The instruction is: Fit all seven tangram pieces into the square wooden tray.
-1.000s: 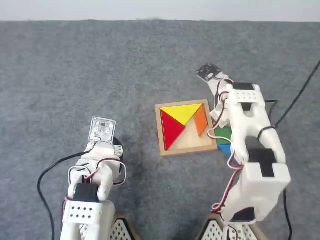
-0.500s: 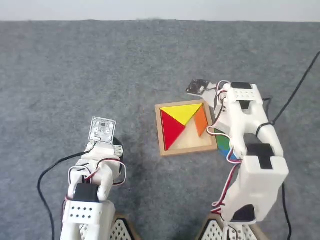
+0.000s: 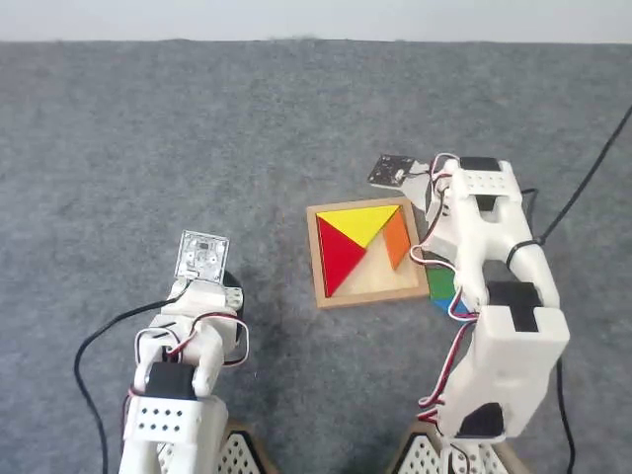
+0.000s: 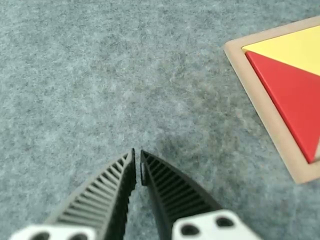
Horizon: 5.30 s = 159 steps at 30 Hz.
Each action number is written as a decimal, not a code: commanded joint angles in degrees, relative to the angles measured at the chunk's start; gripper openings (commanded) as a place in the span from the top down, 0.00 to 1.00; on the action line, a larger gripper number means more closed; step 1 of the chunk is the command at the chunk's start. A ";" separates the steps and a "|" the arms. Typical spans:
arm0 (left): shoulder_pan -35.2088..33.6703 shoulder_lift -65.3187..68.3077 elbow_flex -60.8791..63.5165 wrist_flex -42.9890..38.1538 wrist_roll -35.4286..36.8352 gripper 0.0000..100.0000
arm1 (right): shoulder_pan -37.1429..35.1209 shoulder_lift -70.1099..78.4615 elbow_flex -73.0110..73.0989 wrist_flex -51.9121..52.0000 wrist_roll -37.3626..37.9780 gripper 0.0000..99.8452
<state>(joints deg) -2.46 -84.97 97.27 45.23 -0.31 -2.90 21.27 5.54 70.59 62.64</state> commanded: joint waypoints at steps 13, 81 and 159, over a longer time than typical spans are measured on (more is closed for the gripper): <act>-0.26 -0.70 -0.48 0.44 0.44 0.98 | -12.26 -1.10 -24.79 26.24 -5.45 0.99; -0.26 -0.70 -0.48 0.44 0.44 0.98 | -24.40 -22.64 25.85 -22.46 -41.93 0.93; -0.26 -0.70 -0.48 0.44 0.44 0.98 | -24.57 -11.03 -1.85 -16.92 -47.38 0.93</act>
<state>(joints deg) -2.46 -84.97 97.27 45.23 -0.31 -25.67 12.31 8.53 53.19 18.07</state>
